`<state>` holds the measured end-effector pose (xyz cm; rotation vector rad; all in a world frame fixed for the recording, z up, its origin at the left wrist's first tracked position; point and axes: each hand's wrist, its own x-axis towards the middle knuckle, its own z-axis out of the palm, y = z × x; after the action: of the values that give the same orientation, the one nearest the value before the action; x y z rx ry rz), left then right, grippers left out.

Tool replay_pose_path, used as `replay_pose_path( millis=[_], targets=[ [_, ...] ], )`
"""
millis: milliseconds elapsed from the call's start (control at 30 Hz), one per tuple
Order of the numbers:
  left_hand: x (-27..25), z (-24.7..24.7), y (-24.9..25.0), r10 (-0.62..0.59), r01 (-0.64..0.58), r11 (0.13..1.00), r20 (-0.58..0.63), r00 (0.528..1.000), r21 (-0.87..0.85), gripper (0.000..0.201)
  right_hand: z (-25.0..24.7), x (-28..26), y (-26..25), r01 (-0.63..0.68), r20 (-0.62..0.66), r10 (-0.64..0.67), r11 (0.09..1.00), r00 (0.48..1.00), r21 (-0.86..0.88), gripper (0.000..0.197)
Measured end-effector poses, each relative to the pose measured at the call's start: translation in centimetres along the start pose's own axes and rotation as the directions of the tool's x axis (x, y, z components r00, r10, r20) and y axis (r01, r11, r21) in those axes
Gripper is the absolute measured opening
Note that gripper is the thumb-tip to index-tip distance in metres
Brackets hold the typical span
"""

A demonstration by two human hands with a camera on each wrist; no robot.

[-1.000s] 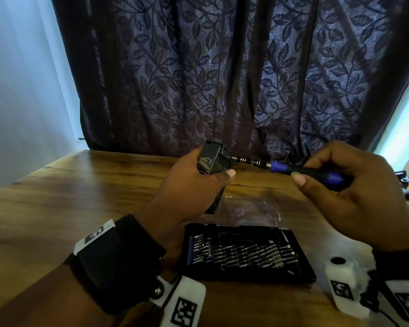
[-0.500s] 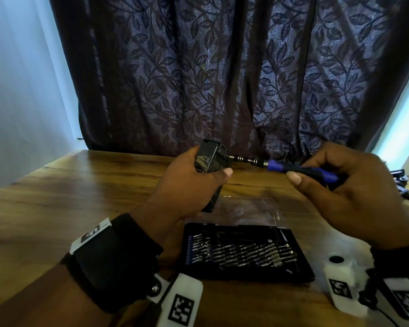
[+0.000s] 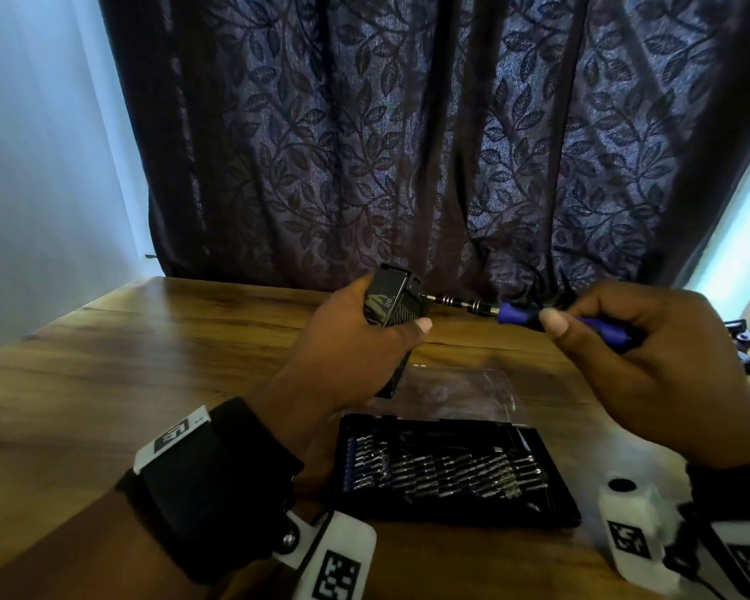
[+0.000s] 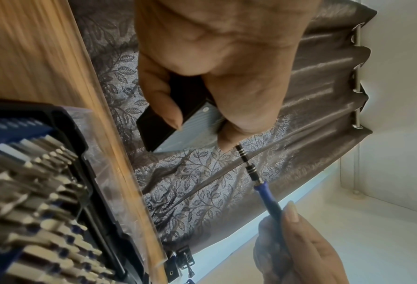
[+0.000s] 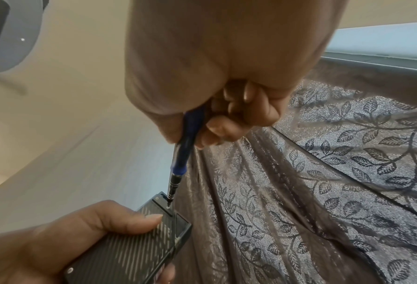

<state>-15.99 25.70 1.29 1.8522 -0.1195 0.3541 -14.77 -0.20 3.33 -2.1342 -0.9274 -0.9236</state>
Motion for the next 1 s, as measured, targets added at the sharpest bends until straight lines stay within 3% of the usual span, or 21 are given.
replay_pose_path(
  millis=[100,200,267,467,600,700,767,900,933,1000],
  targets=[
    [-0.01,0.11,-0.02,-0.008,0.008,1.0,0.005,1.0,-0.021,0.021,-0.07,0.1,0.0,-0.002,0.01,0.001,0.999,1.0,0.037,0.04],
    [-0.07,0.1,0.03,-0.01,0.01,0.999,0.007,1.0,-0.03,0.02,-0.13,0.02,-0.18,-0.01,0.01,0.009,0.997,1.0,0.071,0.017],
    [-0.06,0.02,0.02,-0.006,0.006,0.999,0.002,1.0,-0.036,0.019,-0.09,-0.02,-0.19,-0.006,-0.009,0.006,0.999,1.0,0.036,0.017],
    [-0.18,0.14,-0.02,0.005,-0.005,0.999,0.001,1.0,-0.031,0.02,0.11,0.13,0.03,0.002,-0.02,-0.002,1.0,1.0,0.006,0.048],
    [-0.18,0.22,-0.06,-0.008,0.008,1.0,-0.005,1.0,-0.015,0.02,-0.05,0.05,-0.34,-0.027,-0.001,0.027,0.999,1.0,0.045,0.02],
    [-0.17,0.16,-0.1,-0.013,0.013,1.0,-0.013,1.0,-0.004,0.02,-0.03,-0.05,-0.41,-0.023,-0.011,0.023,1.0,1.0,0.021,0.012],
    [-0.2,0.23,-0.13,-0.024,0.024,1.0,-0.007,1.0,-0.004,0.021,0.04,-0.01,-0.24,-0.01,-0.016,0.01,1.0,1.0,0.003,0.017],
    [-0.14,0.43,-0.22,-0.026,0.026,1.0,-0.017,1.0,0.004,0.023,0.1,0.18,0.34,0.001,0.016,0.0,0.998,1.0,-0.056,0.048],
    [-0.15,0.47,-0.19,-0.026,0.026,1.0,-0.018,0.999,0.001,0.023,0.04,0.11,0.41,-0.003,0.018,0.004,0.999,1.0,-0.053,0.047],
    [-0.15,0.54,-0.18,-0.033,0.033,0.999,-0.01,0.999,-0.003,0.022,-0.09,0.02,0.21,-0.026,0.01,0.026,1.0,1.0,0.016,0.025]
  ],
)
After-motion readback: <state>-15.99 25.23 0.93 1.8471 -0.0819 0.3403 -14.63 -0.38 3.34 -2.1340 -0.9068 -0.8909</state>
